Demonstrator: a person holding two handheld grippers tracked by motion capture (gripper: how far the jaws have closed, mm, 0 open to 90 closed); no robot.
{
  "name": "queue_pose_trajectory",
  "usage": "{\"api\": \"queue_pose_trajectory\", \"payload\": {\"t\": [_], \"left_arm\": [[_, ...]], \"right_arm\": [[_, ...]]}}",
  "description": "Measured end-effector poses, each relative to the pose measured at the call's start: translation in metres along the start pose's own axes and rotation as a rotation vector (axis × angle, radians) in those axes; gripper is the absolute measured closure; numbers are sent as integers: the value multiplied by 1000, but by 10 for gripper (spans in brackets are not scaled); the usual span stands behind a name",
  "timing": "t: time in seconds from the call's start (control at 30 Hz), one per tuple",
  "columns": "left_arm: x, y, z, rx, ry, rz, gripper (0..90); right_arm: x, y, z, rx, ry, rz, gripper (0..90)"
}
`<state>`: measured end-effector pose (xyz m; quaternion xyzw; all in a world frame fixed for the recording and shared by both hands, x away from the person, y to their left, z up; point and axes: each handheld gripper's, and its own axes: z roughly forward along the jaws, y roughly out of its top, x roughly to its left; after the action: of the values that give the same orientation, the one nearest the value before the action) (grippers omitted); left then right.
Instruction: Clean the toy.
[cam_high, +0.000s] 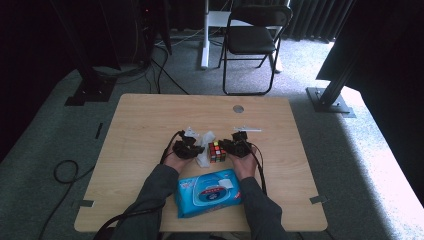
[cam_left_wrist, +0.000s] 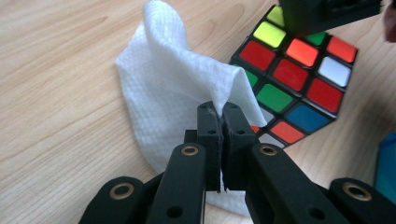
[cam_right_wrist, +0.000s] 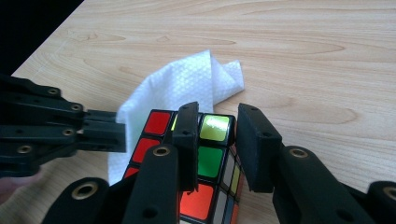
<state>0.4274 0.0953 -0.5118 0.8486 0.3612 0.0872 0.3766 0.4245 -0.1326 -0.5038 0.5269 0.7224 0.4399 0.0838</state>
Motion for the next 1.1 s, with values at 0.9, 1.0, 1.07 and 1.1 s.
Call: {"api": "queue_pose_trajectory", "payload": {"t": [0.9,1.0,1.07,1.1], "left_arm": [[-18,8,-4,-43,-69,35,876],[-17,8,-4,-43,-68,32,876],[-17,7,-4,-41,-66,29,877],[-17,7,-4,-37,-65,28,877]], "right_arm": [[-1,0,0,-3,4,4,701],[0,0,0,-3,2,5,702],[0,0,0,-3,2,5,702],[0,0,0,-4,2,6,702]]}}
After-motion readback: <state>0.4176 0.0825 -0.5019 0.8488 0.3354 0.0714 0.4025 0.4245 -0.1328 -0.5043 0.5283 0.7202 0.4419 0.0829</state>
